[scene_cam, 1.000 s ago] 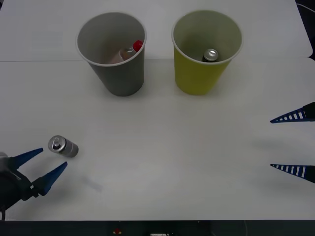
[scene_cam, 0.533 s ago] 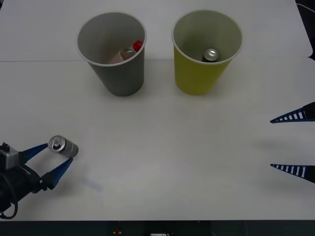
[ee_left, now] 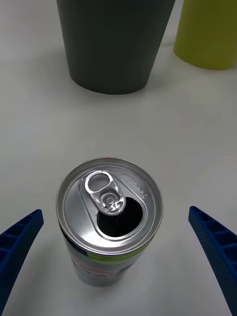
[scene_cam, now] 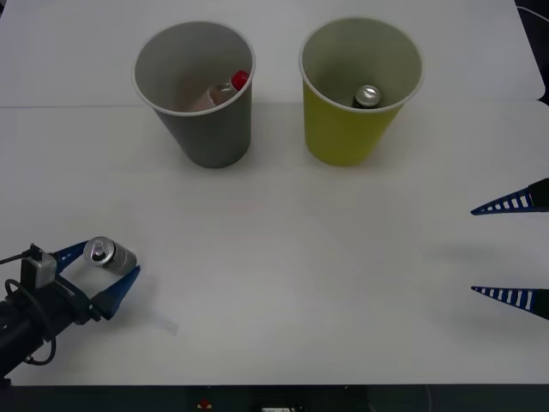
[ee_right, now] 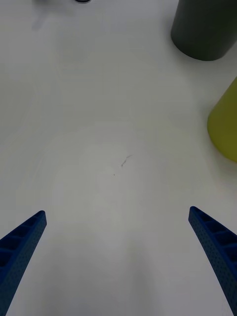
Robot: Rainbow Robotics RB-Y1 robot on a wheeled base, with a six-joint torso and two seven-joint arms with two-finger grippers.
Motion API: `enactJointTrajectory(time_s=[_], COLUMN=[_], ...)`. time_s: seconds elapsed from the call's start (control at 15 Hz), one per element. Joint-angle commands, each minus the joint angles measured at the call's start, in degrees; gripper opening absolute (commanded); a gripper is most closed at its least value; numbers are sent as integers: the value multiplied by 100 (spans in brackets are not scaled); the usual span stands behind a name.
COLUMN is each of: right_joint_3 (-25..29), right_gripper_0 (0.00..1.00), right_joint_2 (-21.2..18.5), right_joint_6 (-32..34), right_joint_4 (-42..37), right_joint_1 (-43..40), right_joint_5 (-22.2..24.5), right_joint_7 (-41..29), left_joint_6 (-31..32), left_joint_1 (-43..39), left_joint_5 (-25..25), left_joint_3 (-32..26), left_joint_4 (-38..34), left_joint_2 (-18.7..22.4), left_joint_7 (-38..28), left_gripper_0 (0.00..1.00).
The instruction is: Put the can into the green bin and the plastic bottle into the gray bin
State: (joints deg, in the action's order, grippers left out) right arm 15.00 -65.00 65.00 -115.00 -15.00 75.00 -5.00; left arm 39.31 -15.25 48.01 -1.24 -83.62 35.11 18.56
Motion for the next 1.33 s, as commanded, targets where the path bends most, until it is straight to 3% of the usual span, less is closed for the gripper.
enactJointTrajectory(time_s=[0.07, 0.33, 0.4, 0.47, 0.53, 1.33], right_joint_3=[0, 0, 0, 0, 0, 0], right_gripper_0=[100, 100, 100, 100, 100, 100], right_joint_2=[0, 0, 0, 0, 0, 0], right_joint_6=[0, 0, 0, 0, 0, 0], right_joint_4=[0, 0, 0, 0, 0, 0], right_joint_1=[0, 0, 0, 0, 0, 0], right_joint_5=[0, 0, 0, 0, 0, 0], right_joint_7=[0, 0, 0, 0, 0, 0], left_joint_6=[112, 86, 59, 59, 59, 94], left_joint_1=[259, 382, 391, 400, 391, 391], left_joint_5=[-28, -20, -20, -20, -28, 130], left_joint_3=[9, 44, 88, 88, 88, 71], left_joint_4=[337, 408, 408, 408, 408, 188], left_joint_2=[-153, -188, -197, -197, -197, -188], left_joint_7=[218, 341, 341, 350, 368, 245], left_gripper_0=[100, 100, 71, 27, 0, 0])
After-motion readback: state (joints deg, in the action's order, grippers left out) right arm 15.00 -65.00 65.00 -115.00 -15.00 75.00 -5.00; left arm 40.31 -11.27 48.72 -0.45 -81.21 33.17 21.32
